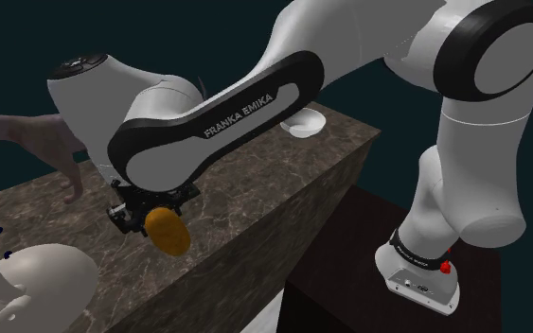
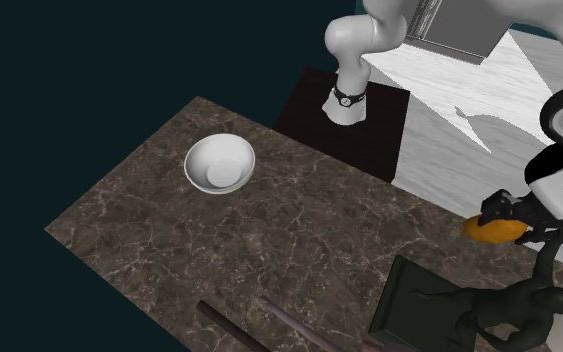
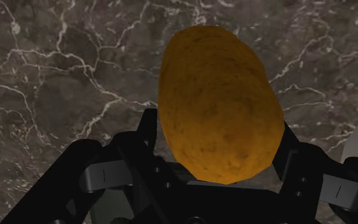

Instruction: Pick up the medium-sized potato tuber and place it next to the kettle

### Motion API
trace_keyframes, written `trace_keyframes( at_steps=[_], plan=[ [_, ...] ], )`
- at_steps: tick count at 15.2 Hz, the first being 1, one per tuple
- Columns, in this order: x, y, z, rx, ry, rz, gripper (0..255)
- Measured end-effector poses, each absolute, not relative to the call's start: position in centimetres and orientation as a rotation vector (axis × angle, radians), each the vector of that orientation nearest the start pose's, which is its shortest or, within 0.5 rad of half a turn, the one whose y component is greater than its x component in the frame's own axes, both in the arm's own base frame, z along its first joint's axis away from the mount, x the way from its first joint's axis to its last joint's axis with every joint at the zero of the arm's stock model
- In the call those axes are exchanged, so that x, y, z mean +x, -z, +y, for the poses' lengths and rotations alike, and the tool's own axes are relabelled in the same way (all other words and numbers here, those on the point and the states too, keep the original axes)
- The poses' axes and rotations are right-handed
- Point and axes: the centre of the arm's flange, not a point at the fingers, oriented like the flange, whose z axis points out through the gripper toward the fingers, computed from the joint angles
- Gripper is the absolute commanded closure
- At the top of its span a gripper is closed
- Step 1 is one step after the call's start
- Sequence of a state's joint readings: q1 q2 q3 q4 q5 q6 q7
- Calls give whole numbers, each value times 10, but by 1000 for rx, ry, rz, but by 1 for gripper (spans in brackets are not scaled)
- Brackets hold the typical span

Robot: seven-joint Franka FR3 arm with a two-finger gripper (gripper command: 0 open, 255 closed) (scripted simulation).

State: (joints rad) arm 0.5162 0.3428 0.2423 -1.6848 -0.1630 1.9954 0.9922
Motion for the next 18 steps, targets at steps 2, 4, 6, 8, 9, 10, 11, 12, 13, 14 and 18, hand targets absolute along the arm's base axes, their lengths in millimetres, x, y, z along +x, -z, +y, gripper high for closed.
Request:
trace_keyframes(
  at_steps=[2, 4, 6, 8, 9, 10, 11, 12, 13, 14, 18],
  plan=[
    [488, -392, 429, -3187, 61, 284, 255],
    [490, -385, 428, -3182, 71, 285, 255],
    [490, -379, 427, -3178, 80, 287, 255],
    [492, -370, 430, -3176, 84, 289, 255],
    [492, -367, 429, -3171, 91, 287, 255],
    [492, -364, 428, -3167, 95, 286, 255],
    [493, -362, 427, -3163, 101, 285, 255],
    [492, -361, 427, -3161, 107, 288, 255],
    [492, -360, 427, -3162, 105, 289, 255],
    [492, -361, 427, -3163, 103, 289, 255],
    [492, -358, 429, -3162, 107, 290, 0]
  ],
)
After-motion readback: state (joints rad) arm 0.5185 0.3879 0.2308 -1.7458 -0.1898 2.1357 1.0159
